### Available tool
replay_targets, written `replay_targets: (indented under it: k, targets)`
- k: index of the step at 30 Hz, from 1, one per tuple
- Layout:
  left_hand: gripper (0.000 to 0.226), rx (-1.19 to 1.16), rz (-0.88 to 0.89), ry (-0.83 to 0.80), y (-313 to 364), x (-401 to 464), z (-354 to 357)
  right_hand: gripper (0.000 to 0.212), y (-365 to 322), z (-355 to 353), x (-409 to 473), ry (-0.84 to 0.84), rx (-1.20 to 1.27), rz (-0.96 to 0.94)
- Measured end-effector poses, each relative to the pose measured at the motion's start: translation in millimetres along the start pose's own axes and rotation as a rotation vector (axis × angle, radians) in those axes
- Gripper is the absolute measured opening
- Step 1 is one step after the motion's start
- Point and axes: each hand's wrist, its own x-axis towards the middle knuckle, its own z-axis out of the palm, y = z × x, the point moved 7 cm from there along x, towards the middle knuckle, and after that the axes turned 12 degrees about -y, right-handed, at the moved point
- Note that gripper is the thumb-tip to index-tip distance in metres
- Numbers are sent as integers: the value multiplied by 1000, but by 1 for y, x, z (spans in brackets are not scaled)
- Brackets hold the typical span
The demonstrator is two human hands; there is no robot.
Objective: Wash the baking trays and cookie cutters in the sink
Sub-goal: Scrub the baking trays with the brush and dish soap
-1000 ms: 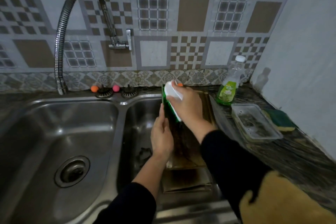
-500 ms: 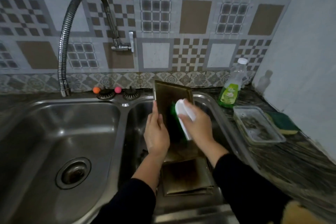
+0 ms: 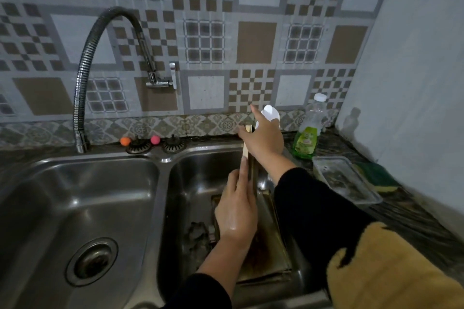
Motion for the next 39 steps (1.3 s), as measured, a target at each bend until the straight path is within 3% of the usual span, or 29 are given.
replay_targets:
  k: [6, 13, 18, 24, 27, 30, 36, 39]
  targets:
    - [60, -321, -43, -168, -36, 19, 5, 54, 0, -19, -5, -47, 266, -107]
    - [69, -372, -285, -216, -94, 48, -3, 52, -6, -48, -16, -144, 495, -147]
    - [73, -538, -227, -274, -96, 50, -10, 50, 7, -53, -15, -177, 519, -139]
    - [59, -619, -138, -26, -93, 33, -28, 75, 29, -70, -9, -80, 359, -69]
    - [57, -663, -196, 38, -96, 32, -34, 73, 32, -90, -6, 38, 110, -14]
    - [56, -641, -205, 93, -90, 29, -39, 68, 16, -89, -13, 88, 46, -149]
    - [50, -711, -181, 215, -67, 42, -43, 65, 6, 5, -71, -33, -121, -219]
    - [49, -708, -166, 244, -71, 41, -48, 68, 17, 41, -116, -74, -10, -285]
